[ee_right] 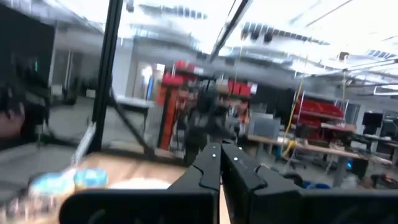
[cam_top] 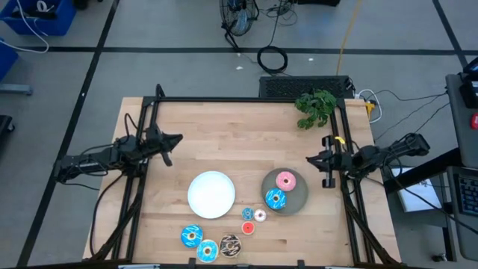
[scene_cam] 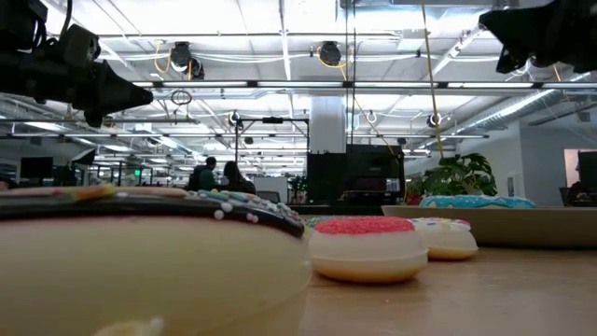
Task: Pick & Place donuts
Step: Put the large black donut on the gray plate
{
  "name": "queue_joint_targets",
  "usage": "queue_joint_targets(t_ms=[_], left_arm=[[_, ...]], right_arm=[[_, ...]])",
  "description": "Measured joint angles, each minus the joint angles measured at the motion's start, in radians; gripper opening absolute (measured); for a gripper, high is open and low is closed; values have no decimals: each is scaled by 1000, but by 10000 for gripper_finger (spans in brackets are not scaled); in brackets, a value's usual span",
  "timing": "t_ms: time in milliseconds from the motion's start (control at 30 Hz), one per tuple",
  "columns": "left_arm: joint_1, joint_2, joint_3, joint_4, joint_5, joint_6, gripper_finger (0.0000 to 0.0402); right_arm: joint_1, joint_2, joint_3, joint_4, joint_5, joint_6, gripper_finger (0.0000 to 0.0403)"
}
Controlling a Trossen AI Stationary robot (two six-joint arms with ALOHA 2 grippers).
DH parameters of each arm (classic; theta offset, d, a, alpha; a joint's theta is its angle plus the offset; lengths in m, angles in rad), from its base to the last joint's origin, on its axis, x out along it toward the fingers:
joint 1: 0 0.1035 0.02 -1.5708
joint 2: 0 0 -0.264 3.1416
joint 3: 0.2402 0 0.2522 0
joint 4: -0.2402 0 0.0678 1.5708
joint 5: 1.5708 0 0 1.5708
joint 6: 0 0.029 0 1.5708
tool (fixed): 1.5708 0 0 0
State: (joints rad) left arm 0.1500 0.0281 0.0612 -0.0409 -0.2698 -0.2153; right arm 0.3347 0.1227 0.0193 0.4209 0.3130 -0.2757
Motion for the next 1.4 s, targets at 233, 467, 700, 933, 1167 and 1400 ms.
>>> queue_joint_targets(t_ms=[233, 467, 700, 933, 1167, 1400], left_arm=[[-68, 165, 98, 79, 144, -147, 26], [-329, 635, 432, 124, 59, -35, 5], [-539, 1125, 980, -246, -222, 135, 4], [-602, 1485, 1510, -755, -224, -17, 12], [-602, 1690, 1749, -896, -90, -253, 20], [-624, 1892, 1762, -951, 61, -365, 81]], right_arm=[[0, 0, -1, 15, 0, 4, 0], [0, 0, -3, 16, 0, -15, 0], [0, 0, -3, 16, 2, -114, 0], [0, 0, -4, 1, 1, -156, 0], [0, 0, -4, -17, 0, -110, 0], [0, 0, -4, -13, 1, -108, 0]])
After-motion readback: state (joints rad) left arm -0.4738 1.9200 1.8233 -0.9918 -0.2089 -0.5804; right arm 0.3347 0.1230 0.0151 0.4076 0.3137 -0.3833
